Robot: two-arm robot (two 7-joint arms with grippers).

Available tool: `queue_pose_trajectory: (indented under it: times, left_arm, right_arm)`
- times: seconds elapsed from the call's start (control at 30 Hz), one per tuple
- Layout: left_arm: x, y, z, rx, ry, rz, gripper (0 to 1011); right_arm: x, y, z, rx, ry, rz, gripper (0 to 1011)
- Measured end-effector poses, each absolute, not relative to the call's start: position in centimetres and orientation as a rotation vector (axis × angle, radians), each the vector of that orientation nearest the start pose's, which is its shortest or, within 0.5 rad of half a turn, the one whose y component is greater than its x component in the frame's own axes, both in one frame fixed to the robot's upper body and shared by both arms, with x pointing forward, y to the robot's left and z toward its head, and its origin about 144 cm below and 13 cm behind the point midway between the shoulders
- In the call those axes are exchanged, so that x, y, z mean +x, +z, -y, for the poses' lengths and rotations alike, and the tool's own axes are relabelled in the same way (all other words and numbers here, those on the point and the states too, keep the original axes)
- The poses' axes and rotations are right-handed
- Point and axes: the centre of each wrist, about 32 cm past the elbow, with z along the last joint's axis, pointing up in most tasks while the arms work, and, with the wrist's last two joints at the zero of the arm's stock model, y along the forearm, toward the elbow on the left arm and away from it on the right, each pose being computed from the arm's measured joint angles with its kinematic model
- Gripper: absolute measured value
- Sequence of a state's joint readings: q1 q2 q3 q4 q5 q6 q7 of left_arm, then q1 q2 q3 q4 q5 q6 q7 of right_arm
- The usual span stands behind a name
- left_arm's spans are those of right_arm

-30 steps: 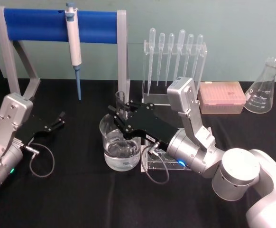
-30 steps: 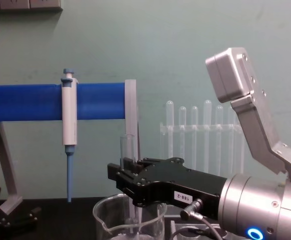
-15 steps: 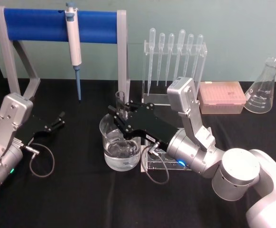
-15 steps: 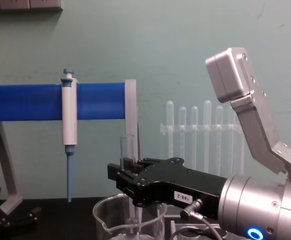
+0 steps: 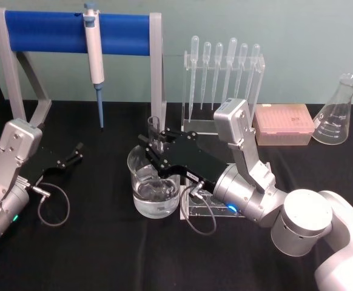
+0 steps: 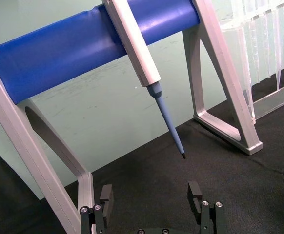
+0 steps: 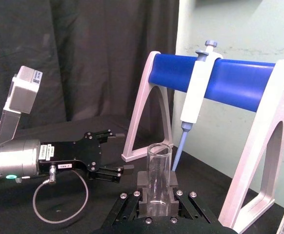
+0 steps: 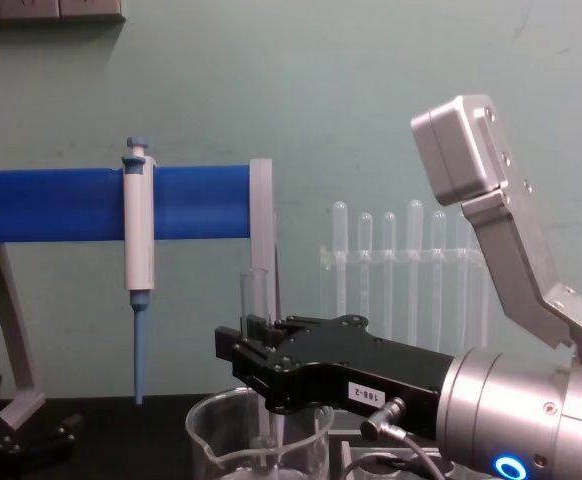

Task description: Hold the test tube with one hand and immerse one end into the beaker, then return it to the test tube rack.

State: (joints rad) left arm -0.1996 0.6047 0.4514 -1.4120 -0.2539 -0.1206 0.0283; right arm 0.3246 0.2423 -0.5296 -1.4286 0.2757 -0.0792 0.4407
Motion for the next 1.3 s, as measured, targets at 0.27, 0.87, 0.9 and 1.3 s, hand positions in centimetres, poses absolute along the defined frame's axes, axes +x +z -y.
queue_pose_trajectory:
  times: [0.27,0.87,0.9,1.3]
  left_arm:
    - [48.86,113.98,-30.97,0.304,1.248,0.285,1000]
    - [48.86,113.98,-30.97,0.304,1.248,0.285,1000]
    - [48.86,113.98,-30.97,0.304,1.248,0.285,1000]
    - [48.86,113.98,-30.97,0.304,1.248,0.285,1000]
  right_arm:
    - [51.5,117.73,15.08,0.015,-0.658,0.142,227]
    - [51.5,117.73,15.08,0.015,-0.658,0.142,226]
    - [51.5,117.73,15.08,0.015,-0.658,0.142,227]
    - [51.5,117.73,15.08,0.015,-0.658,0.142,227]
